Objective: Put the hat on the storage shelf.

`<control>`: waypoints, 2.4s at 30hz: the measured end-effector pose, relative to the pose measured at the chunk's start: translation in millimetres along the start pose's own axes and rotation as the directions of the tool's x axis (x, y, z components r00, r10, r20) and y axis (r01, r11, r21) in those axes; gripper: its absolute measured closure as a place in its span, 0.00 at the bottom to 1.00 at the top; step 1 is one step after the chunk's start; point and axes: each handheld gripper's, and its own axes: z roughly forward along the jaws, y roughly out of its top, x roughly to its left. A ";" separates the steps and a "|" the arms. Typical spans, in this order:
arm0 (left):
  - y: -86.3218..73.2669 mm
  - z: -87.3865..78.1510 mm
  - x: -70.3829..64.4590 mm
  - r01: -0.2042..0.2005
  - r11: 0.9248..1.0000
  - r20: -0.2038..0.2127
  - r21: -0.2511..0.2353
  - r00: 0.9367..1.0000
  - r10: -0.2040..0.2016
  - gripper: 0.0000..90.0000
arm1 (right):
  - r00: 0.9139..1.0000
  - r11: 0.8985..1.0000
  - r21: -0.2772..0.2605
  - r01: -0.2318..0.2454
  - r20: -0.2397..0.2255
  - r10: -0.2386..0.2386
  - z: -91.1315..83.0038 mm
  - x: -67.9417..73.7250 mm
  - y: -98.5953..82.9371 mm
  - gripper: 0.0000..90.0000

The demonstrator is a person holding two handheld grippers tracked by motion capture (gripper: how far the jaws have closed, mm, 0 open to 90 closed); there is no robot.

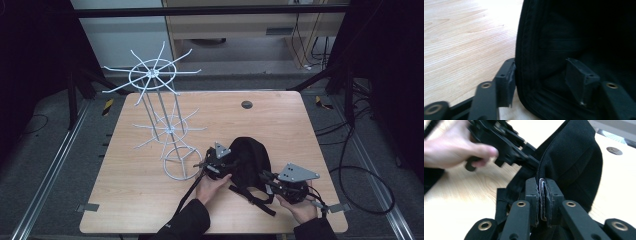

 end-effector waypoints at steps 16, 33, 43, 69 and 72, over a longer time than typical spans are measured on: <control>23.4 -65.9 -26.1 -0.011 0.991 0.096 -0.133 0.995 0.024 0.38 | 0.999 1.000 0.012 -0.018 0.037 0.017 -2.9 0.0 -3.7 0.90; 56.4 -35.1 -49.8 0.035 0.993 0.156 -0.115 0.988 -0.017 0.37 | 1.000 1.000 0.025 -0.018 -0.014 0.019 4.1 7.2 -2.9 0.85; 57.3 -24.5 -49.6 0.076 0.995 0.191 -0.067 0.980 -0.062 0.65 | 0.999 1.000 0.016 -0.012 -0.039 0.012 5.6 8.8 -2.6 0.83; 73.8 -75.2 -38.6 0.032 0.971 0.279 -0.237 0.960 0.037 0.90 | 0.982 0.974 -0.163 -0.160 0.077 0.175 -29.8 -28.3 -5.9 0.47; 74.2 -84.6 -40.0 0.013 0.966 0.304 -0.258 0.950 0.068 0.90 | 0.980 0.976 -0.147 -0.160 0.097 0.175 -23.7 -31.2 -8.6 0.47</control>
